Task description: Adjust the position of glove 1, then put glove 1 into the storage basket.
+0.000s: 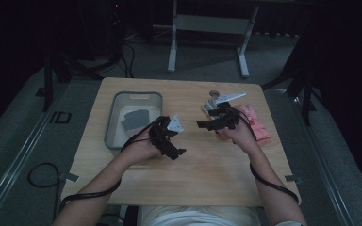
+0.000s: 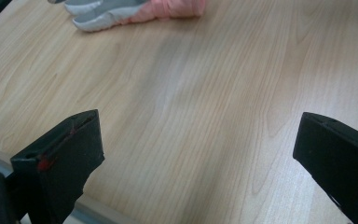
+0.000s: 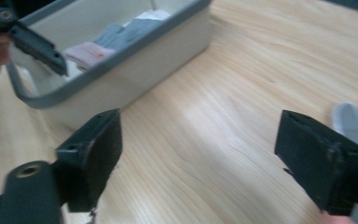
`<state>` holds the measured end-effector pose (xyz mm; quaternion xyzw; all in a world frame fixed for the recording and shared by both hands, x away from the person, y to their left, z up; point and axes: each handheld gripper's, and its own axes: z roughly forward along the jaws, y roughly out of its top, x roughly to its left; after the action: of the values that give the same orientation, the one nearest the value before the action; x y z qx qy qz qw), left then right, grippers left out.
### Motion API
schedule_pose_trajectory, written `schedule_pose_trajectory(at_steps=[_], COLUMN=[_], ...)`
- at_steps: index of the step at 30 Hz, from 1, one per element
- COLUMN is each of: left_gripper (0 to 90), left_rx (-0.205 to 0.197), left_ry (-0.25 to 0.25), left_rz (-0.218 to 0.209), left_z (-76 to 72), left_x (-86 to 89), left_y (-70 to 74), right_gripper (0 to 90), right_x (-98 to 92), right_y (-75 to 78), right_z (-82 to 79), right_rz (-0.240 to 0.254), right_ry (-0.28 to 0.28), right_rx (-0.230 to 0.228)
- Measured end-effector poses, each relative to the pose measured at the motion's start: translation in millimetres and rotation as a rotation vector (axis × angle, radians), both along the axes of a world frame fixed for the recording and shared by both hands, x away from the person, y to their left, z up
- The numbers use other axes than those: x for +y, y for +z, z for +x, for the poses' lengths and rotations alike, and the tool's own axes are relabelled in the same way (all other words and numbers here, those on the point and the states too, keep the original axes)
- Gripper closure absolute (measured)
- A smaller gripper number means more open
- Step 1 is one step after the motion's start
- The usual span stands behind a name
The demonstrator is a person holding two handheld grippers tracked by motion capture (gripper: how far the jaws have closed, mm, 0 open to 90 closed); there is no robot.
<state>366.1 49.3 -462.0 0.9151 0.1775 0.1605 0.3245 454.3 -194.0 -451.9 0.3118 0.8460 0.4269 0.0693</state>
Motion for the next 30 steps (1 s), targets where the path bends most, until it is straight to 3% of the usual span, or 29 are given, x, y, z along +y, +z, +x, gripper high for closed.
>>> schedule_pose_trajectory(at_steps=[3,4,8,14,16,19,23,26,30], left_gripper=[1.1,1.1,1.1,1.1,1.1,1.1,1.1,1.1,1.1], left_rx=[-0.009,0.008,0.013,0.035,0.039,0.048,0.053,0.057,0.043], left_ry=[-0.002,-0.018,-0.048,-0.086,-0.093,-0.093,-0.083,-0.057,0.001], left_rz=[0.018,0.019,0.011,0.005,0.006,0.009,0.013,0.001,-0.051], left_z=[-4.0,-7.2,-12.9,-19.2,-22.2,-27.7,-34.9,-41.5,-51.1], left_x=[-6.2,-10.8,-17.8,-31.9,-36.6,-41.6,-42.4,-39.5,-34.4], left_y=[-4.7,-8.6,-17.7,-33.8,-39.3,-50.1,-62.5,-71.0,-77.7], right_gripper=[22.0,24.5,38.2,50.2,52.2,56.9,62.2,64.8,64.9], right_x=[-10.1,-15.2,-40.0,-68.7,-76.1,-82.8,-85.9,-84.1,-75.4], right_y=[-0.5,-0.6,-2.4,-5.1,-5.2,-5.5,-6.3,-9.2,-16.2], right_z=[-0.9,-1.4,-0.4,8.0,11.2,15.8,23.7,31.9,42.7], right_rz=[0.001,0.0,-0.033,-0.07,-0.083,-0.152,-0.216,-0.245,-0.264], right_ry=[-0.02,-0.028,-0.097,-0.205,-0.206,-0.208,-0.206,-0.18,-0.15], right_rx=[-0.01,-0.019,-0.078,-0.083,-0.102,-0.14,-0.151,-0.148,-0.123])
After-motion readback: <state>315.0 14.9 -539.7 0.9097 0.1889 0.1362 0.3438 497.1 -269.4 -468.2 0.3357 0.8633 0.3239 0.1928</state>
